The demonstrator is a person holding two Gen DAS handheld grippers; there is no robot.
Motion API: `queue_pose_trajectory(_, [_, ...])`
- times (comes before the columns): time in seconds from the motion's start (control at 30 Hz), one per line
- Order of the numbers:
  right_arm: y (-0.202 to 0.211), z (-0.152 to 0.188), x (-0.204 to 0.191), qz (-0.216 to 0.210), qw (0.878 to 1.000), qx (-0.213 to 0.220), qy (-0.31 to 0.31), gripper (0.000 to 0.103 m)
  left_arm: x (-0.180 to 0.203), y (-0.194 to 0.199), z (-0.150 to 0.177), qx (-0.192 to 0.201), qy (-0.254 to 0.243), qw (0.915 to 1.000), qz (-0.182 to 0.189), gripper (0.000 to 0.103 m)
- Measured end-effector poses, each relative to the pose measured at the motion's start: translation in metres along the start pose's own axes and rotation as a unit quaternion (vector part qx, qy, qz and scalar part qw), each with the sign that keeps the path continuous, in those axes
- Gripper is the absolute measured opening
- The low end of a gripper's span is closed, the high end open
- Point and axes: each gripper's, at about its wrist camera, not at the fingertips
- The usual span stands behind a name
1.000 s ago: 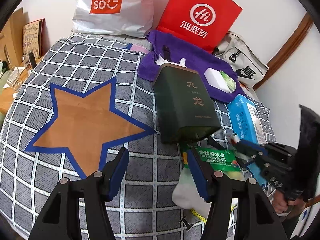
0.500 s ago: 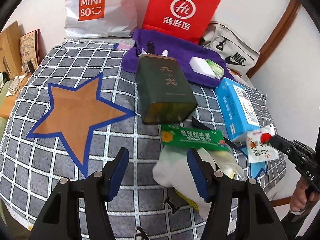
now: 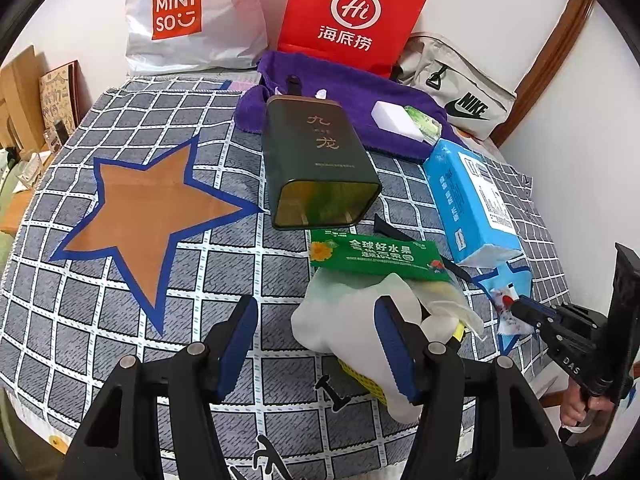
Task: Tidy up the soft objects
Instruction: 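Grasp the white glove with the left tool while the right tool holds the packet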
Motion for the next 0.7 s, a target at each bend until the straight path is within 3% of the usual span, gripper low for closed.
queue_pose_trajectory(0.27, [-0.011, 0.004, 0.015, 0.031, 0.999, -0.013, -0.019, 0.008, -0.002, -0.005, 0.002, -0.007, 0.000, 1.0000, -0.003, 0.058])
queue_pose_trajectory(0.57, [0.005, 0.001, 0.013, -0.025, 0.999, 0.025, -0.035, 0.005, 0.018, -0.012, 0.007, -0.017, -0.028, 0.9985, 0.043, 0.059])
queue_pose_trajectory(0.7, [0.013, 0.000, 0.016, -0.034, 0.998, 0.036, -0.042, 0.004, 0.027, -0.024, 0.011, -0.032, -0.043, 0.9976, 0.043, 0.058])
Point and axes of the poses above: each gripper's, at about its wrist camera, not at the fingertips, and y roughly against the way its jaws point, x to its right, z to its underside, and after that the axes turned 3 degrees about -z, right-handed
